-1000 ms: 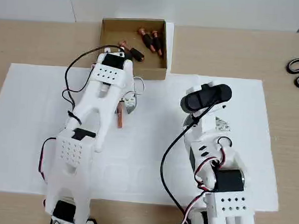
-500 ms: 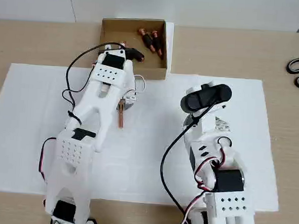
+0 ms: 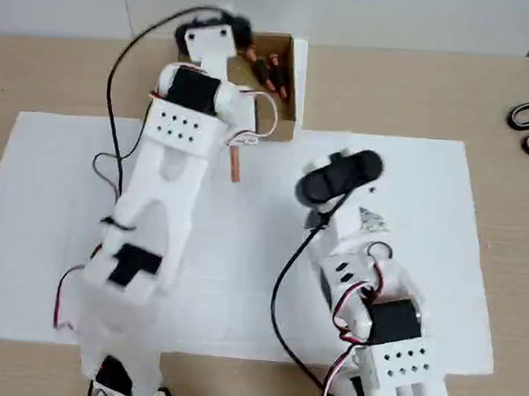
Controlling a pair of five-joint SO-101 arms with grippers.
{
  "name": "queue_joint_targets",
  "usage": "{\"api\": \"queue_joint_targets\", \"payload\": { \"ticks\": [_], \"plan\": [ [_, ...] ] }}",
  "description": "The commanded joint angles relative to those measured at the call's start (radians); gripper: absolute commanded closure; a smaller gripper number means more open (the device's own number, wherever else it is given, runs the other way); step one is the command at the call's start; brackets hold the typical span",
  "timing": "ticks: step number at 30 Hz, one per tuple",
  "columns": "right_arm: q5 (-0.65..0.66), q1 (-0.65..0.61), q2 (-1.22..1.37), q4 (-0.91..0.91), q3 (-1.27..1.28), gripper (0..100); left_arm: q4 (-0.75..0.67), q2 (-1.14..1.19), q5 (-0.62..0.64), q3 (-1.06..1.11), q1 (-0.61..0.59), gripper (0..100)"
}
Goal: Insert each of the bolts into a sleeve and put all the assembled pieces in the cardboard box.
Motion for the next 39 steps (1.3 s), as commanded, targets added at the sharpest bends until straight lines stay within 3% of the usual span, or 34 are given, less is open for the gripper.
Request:
{"api": "queue_joint_targets", "payload": {
  "ticks": [1,6,11,18,22,28,31,35,39],
  "plan": [
    [0.002,-0.054,0.001,-0.136,-0.043,99.1,0.017,-0.293,-0.009,0.177,0.06,99],
    [0.002,-0.058,0.001,-0.541,0.04,99.1,-0.054,-0.569,-0.011,0.418,0.037,99],
    [0.009,-0.084,0.001,-0.935,0.222,99.4,-0.364,-0.773,-0.012,0.625,-0.025,99],
    [0.011,-0.084,0.001,-1.073,0.321,99.4,-0.964,-0.907,-0.011,0.917,-0.018,99],
    [0.011,-0.084,0.001,-1.11,0.333,99.4,-1.223,-0.925,-0.011,1.05,0.068,99],
    [0.041,-0.082,-0.013,-1.305,0.41,99.4,-1.315,-0.925,-0.021,1.118,0.199,99],
    [0.101,-0.082,-0.076,-1.308,0.477,99.4,-1.313,-0.927,-0.11,1.118,0.201,99],
    [0.107,-0.065,-0.205,-1.291,0.571,99.4,-1.312,-0.965,-0.193,1.121,0.196,99],
    [0.081,-0.005,-0.305,-1.116,0.575,99.4,-1.312,-1.083,-0.195,1.201,0.204,99]
  ]
}}
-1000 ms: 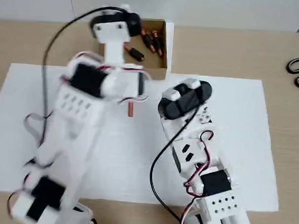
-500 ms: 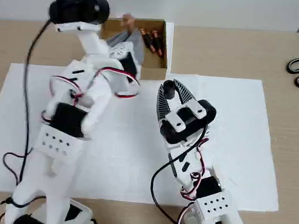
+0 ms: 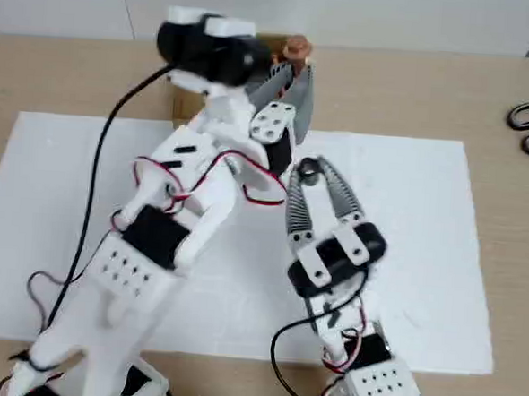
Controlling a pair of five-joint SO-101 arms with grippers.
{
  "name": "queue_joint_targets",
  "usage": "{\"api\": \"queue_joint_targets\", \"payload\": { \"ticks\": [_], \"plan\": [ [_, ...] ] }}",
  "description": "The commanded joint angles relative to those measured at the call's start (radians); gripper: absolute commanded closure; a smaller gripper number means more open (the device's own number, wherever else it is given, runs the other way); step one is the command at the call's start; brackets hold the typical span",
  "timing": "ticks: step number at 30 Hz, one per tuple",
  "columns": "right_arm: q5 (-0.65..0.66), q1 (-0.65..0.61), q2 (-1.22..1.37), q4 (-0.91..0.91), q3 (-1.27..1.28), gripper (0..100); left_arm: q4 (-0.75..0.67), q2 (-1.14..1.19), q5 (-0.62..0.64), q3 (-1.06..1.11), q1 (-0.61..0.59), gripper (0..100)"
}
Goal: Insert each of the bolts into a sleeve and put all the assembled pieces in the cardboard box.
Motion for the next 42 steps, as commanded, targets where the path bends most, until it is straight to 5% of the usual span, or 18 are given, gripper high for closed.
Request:
{"api": "queue_joint_targets", "payload": {
  "ticks": [1,11,42],
  "plan": [
    [-0.046,0.051,-0.096,0.117,0.008,99.4,-0.028,-0.147,-0.009,0.074,0.008,99],
    [-0.144,0.079,-0.302,0.352,0.006,99.4,-0.288,-0.359,-0.169,0.447,0.138,99],
    [-0.006,0.076,-0.463,0.424,0.0,99.4,-0.311,-0.218,-0.127,0.318,0.199,99]
  ]
}}
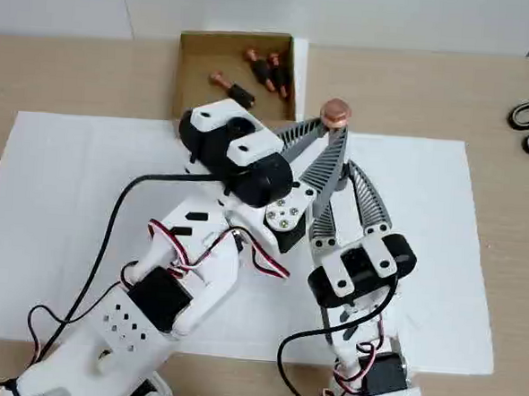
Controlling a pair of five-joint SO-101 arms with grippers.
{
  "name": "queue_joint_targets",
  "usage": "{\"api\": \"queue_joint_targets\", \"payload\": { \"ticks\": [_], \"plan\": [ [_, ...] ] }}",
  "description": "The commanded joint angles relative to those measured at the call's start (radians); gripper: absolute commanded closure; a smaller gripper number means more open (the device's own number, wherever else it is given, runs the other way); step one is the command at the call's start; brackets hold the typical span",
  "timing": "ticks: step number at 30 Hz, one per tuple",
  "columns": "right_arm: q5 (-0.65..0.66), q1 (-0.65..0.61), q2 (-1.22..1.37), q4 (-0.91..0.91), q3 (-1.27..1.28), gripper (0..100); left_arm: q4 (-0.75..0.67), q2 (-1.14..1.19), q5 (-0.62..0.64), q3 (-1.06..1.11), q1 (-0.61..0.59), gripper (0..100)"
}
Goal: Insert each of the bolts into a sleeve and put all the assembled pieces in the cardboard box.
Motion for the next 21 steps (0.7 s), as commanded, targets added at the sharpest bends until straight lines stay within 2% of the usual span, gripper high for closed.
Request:
{"api": "queue_joint_targets", "payload": {
  "ticks": [1,4,10,21],
  "plan": [
    [0.006,0.007,-0.024,-0.002,0.003,99.4,-0.021,0.0,0.066,-0.051,0.006,99],
    [0.006,0.007,-0.024,-0.001,0.003,99.4,0.014,0.002,0.117,-0.051,0.006,99],
    [0.006,0.008,-0.024,-0.001,0.003,99.4,0.15,-0.006,0.117,-0.059,0.006,99],
    [0.009,0.008,-0.024,-0.001,0.003,99.4,0.158,-0.006,0.11,-0.018,0.011,99]
  ]
}}
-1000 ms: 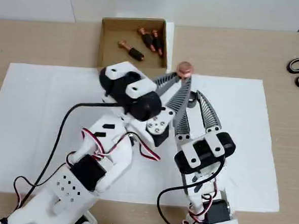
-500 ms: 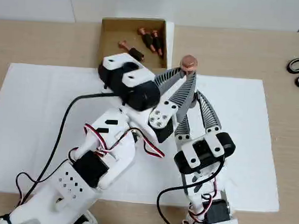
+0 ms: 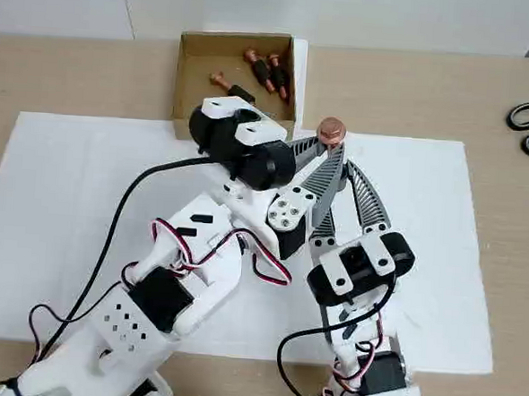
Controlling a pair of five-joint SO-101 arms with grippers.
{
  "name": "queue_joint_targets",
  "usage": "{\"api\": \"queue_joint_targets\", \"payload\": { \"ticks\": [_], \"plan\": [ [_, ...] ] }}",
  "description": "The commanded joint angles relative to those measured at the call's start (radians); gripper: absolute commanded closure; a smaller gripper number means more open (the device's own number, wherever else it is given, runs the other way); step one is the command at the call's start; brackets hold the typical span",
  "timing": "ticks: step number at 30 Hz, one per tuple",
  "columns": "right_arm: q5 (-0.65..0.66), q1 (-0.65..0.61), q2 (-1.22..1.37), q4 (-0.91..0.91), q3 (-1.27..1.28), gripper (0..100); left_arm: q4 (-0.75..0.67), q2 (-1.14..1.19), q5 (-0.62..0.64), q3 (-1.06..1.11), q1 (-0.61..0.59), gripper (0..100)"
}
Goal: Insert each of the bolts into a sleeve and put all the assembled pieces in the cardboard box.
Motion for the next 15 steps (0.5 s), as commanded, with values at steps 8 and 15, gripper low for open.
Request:
{"api": "queue_joint_targets", "payload": {
  "ticks": [8,15],
  "plan": [
    [0.009,0.013,-0.024,-0.002,0.003,99.4,0.176,-0.008,-0.092,-0.027,0.008,77],
    [0.009,0.013,-0.024,-0.002,0.003,99.4,0.204,-0.008,-0.095,-0.064,0.003,74]
  ]
}}
